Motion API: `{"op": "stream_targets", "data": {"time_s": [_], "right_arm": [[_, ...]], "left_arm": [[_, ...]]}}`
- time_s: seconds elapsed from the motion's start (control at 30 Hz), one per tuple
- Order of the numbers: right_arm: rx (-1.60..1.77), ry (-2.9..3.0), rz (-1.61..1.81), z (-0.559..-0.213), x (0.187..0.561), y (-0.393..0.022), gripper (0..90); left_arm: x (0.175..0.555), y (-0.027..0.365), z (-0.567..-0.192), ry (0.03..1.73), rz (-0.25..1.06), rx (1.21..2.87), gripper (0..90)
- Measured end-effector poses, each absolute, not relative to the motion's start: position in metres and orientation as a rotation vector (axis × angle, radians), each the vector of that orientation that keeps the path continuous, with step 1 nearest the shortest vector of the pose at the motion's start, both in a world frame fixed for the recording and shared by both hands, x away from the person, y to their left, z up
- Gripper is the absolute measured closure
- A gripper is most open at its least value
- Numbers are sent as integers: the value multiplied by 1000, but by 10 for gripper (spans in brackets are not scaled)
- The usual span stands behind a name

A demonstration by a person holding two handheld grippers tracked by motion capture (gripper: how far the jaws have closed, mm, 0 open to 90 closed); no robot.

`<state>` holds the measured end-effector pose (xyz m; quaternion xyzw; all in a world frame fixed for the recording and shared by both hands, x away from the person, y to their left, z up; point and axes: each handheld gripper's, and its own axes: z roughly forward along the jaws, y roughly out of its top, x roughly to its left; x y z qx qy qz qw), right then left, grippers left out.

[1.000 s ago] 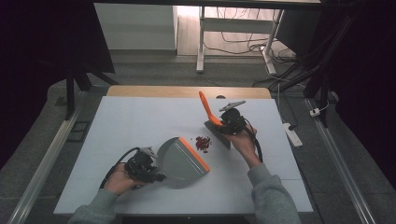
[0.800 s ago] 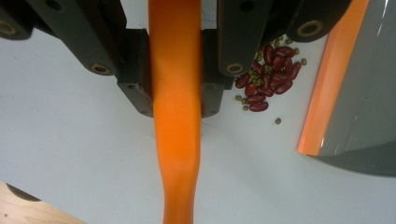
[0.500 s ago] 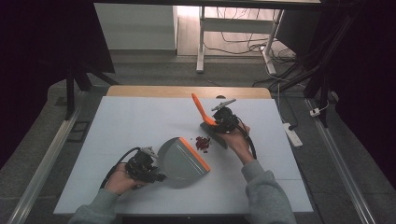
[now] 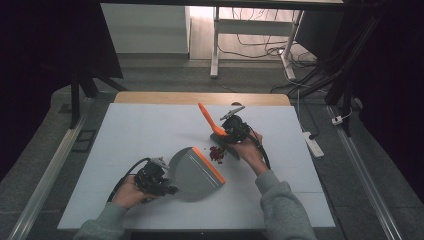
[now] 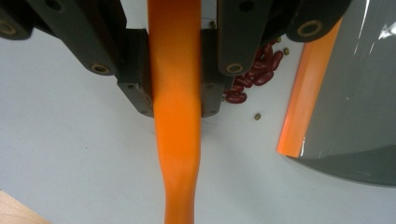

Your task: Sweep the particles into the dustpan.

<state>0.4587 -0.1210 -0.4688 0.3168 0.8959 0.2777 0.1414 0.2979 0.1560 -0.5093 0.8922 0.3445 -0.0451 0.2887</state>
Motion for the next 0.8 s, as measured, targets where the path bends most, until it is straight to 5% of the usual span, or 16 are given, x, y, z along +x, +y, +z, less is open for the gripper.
{"op": "stream_targets", "data": {"time_s": [0.8], "right_arm": [[832,2625,820,-470,440,-107,705]], "left_arm": [[298,155,-510,922,-121,2380,616]]}}
